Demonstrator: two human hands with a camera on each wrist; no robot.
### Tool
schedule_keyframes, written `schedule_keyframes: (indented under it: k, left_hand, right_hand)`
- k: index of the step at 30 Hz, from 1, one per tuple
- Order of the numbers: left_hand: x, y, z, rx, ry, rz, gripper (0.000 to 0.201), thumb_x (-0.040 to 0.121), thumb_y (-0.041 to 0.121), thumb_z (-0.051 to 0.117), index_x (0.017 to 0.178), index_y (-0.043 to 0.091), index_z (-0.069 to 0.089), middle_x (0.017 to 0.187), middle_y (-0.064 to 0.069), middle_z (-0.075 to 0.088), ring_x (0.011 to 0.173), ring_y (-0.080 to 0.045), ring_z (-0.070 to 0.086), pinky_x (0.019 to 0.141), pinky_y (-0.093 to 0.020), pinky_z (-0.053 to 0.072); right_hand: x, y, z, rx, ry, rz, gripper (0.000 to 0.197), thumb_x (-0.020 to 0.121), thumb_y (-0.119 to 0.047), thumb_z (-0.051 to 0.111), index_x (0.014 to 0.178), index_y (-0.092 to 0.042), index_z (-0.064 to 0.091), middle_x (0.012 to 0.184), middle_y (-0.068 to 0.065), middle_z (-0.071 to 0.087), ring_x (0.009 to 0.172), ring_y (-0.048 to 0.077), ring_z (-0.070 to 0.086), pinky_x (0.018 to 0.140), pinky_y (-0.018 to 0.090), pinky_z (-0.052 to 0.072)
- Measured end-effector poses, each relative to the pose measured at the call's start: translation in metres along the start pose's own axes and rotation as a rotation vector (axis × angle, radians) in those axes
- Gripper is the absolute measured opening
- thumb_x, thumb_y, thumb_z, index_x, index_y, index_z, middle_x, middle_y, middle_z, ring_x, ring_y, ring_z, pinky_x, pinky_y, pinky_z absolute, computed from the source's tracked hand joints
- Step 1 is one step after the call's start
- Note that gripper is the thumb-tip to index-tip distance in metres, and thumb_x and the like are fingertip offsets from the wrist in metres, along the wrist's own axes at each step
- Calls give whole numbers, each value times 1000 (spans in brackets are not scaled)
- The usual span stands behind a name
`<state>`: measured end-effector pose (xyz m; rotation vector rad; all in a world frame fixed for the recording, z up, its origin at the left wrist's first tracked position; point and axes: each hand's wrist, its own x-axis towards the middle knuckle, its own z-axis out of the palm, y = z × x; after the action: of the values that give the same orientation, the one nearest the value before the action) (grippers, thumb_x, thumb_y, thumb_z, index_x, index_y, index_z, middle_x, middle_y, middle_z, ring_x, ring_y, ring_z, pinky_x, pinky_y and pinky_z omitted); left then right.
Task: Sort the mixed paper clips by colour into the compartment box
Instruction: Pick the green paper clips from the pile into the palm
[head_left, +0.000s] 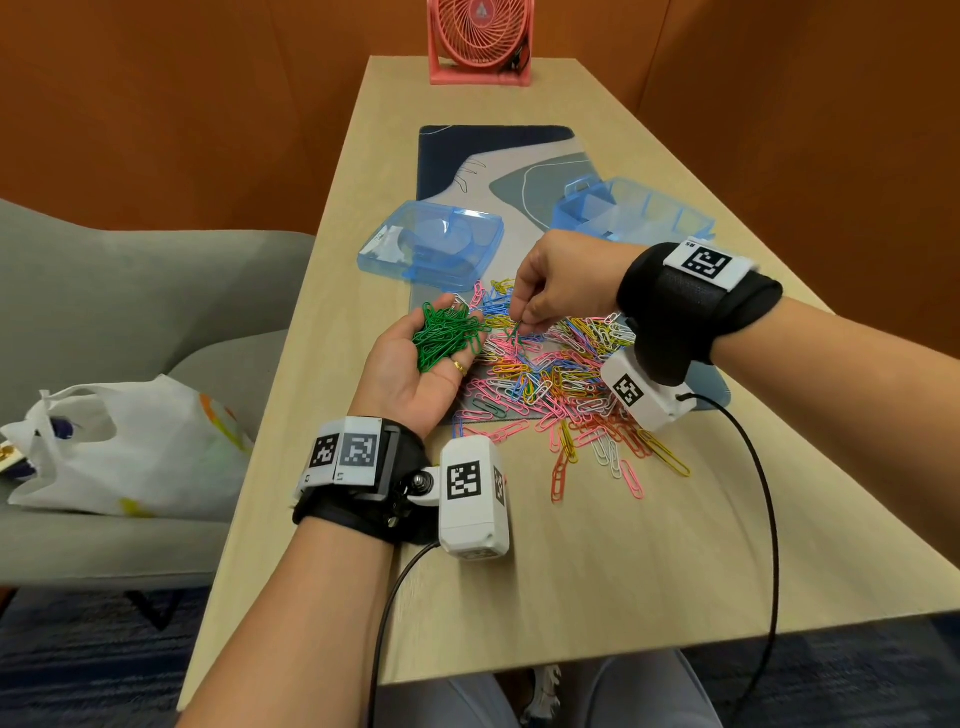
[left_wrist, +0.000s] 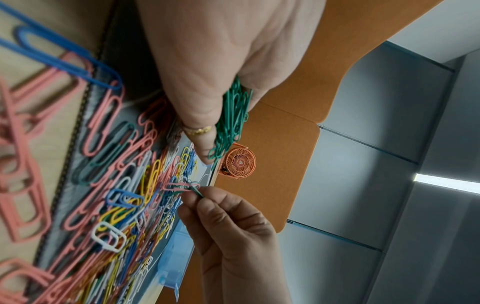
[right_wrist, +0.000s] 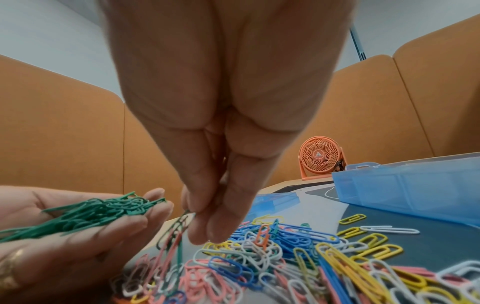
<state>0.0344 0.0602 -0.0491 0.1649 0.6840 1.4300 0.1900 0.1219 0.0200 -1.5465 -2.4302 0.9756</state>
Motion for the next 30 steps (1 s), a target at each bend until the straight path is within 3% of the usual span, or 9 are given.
schedule_keyframes:
  k: [5,7,11,14,18,21,24,30]
  left_hand:
    - [0,-1,0,1,5,2,23,97,9,39,89,0,58,97,-19,56,82,-30,60,79,-39,50]
    - [0,0,0,3,11,6,23,97,10,38,89,0,58,99,-19,55,84,-31,59,81,-39,49]
    - [1,-1,0,6,14,4,24,98,11,38,89,1,58,98,-18,56,83,-30,60,81,-39,50]
    - [1,-1,-1,10,17,4,25,98,11,38,88,1,58,96,-18,56,82,-30,59,79,-39,50]
    - [2,-1,-1,6,16,5,25,98,11,37,89,1,58,96,-18,56,81,-30,60,79,-39,50]
    - [2,-1,0,11,8,4,23,97,10,38,89,1,58,94,-17,56,81,-29,60,78,-38,51]
    - [2,-1,-1,9,11,5,24,98,11,38,89,1,58,94,-18,56,82,-30,60,79,-39,50]
    - [3,-1,-2,13,4,1,23,97,11,39,90,1,58,103,-18,55,86,-29,59,75,-38,53]
  right_hand:
    - [0,0,-1,-24,31,-22,12,88,0,59,86,-9,67,83,5,72,64,2,67,72,19,57]
    - [-1,-1,-1,-35,30,-31,15,89,-1,58,83,-14,64,83,5,72,72,9,68,72,21,57]
    - [-1,-3,-2,-24,48,-57,16,90,-2,56,84,-15,63,75,4,71,64,4,66,64,18,54]
    - [0,-2,-2,-28,55,-58,17,92,-4,55,94,-17,65,81,9,71,73,15,68,73,23,56]
    - [0,-2,-1,-56,72,-41,22,92,-2,49,95,-14,68,73,3,67,64,9,64,71,17,53]
    - [0,-2,-1,-20,65,-45,23,92,0,47,87,-14,64,79,7,68,68,13,66,75,23,56]
    - [0,-2,-1,-38,60,-54,17,91,-3,54,85,-14,65,83,10,72,73,17,67,76,25,56]
    - [-2,-4,-2,-5,55,-51,7,88,-5,61,85,-9,66,79,5,73,65,7,68,68,20,57]
